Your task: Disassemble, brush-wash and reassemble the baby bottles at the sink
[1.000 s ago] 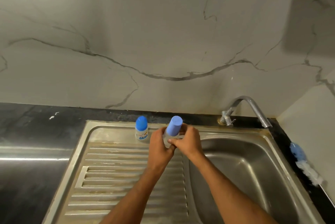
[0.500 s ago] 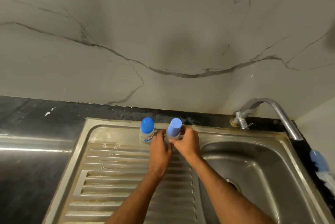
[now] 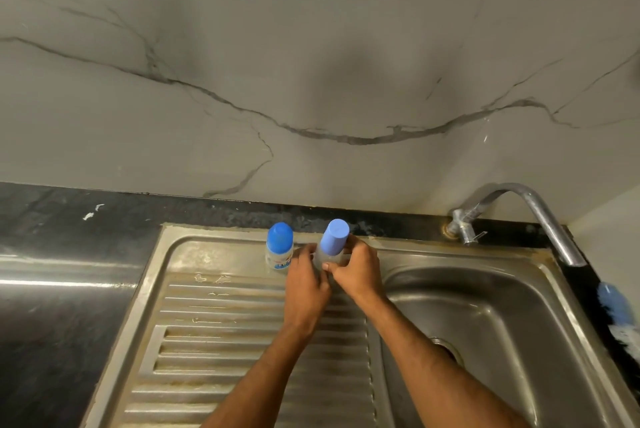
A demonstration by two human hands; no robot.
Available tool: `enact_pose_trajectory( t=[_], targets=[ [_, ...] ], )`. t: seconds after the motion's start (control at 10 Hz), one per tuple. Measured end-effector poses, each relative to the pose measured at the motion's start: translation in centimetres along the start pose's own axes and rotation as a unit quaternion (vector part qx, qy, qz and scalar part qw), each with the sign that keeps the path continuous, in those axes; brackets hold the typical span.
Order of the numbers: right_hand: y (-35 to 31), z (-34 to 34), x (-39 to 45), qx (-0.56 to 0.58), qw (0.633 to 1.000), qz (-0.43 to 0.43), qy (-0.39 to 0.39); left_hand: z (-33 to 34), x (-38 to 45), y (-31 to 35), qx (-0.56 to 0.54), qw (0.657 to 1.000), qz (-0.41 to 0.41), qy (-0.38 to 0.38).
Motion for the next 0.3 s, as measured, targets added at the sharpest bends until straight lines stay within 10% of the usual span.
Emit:
enact_pose_trajectory(
  t=[0.3],
  targets=[
    [0.0,-1.0,-1.2,-0.023,0.999,-0.025,0.003,-1.4,-1.8,1.0,-0.024,1.000,-0.017,0.008]
  ],
)
Point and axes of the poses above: each hand's wrist, its own x-axis towards the middle knuckle, its own z-axis out of the palm, y = z × x, the point moved 10 cm from there along x, towards the middle knuckle, and after that the axes turned 7 degrees about -y, right-handed, at the moved point
